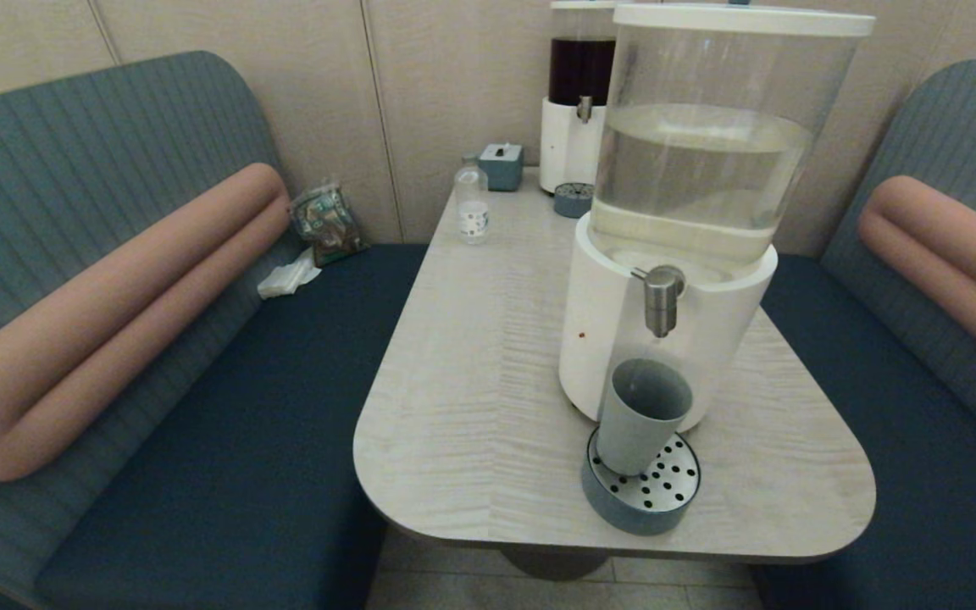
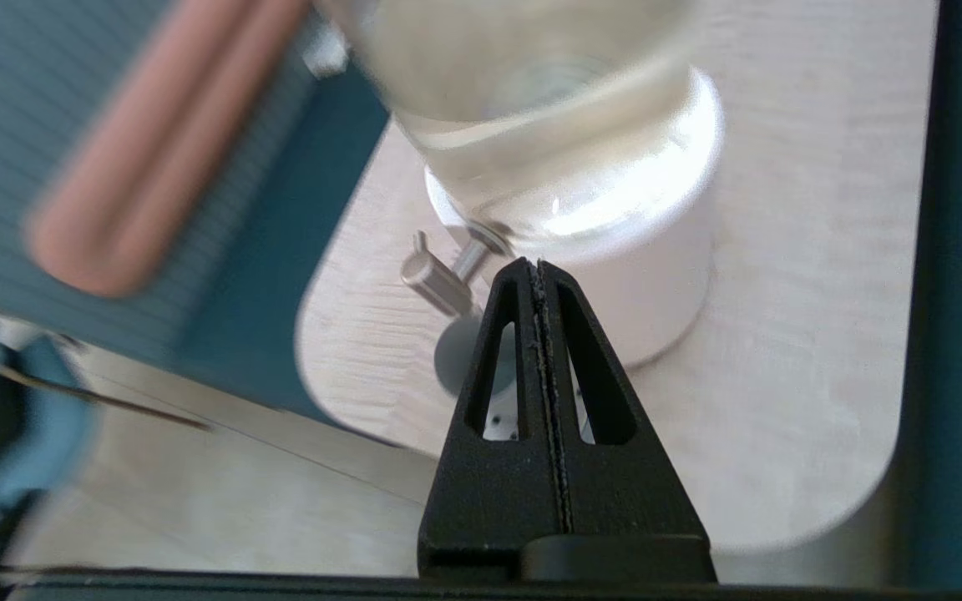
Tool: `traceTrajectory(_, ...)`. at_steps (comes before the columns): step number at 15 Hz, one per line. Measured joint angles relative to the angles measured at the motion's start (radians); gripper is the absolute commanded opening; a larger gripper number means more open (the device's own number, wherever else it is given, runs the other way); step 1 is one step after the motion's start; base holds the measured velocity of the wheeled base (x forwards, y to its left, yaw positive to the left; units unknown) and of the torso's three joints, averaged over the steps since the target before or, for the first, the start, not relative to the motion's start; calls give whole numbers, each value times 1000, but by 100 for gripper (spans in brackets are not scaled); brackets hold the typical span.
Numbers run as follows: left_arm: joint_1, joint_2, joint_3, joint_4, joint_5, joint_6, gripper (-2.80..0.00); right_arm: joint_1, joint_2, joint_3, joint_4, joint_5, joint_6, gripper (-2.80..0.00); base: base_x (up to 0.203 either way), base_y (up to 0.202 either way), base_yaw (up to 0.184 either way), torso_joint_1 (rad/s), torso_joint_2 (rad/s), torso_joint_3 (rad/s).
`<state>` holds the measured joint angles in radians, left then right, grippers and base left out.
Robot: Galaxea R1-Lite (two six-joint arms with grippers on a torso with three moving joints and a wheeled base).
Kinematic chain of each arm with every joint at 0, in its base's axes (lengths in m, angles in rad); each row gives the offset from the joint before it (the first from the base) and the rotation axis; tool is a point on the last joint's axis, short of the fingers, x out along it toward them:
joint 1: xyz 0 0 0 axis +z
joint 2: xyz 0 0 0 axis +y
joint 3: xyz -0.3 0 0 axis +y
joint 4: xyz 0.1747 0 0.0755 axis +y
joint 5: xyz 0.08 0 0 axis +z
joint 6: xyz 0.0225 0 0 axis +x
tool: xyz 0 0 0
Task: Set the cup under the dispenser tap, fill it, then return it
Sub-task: Turn off the faucet
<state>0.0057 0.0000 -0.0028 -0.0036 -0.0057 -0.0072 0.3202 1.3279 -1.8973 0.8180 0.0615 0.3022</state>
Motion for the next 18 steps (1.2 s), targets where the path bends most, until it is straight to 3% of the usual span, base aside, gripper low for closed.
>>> traceTrajectory(3, 0, 0, 0, 0, 0, 0, -280, 284, 100, -27, -36, -338, -19, -280, 0, 0, 0, 0, 0, 0)
traceTrajectory(5, 0, 0, 0, 1, 0, -1, -280, 359, 151, -35, -49, -467, -24, -280, 0, 0, 0, 0, 0, 0)
traceTrajectory(18, 0, 0, 0, 1, 0, -2, -280, 435, 290, -44, -79, -484, -41, -280, 0, 0, 0, 0, 0, 0)
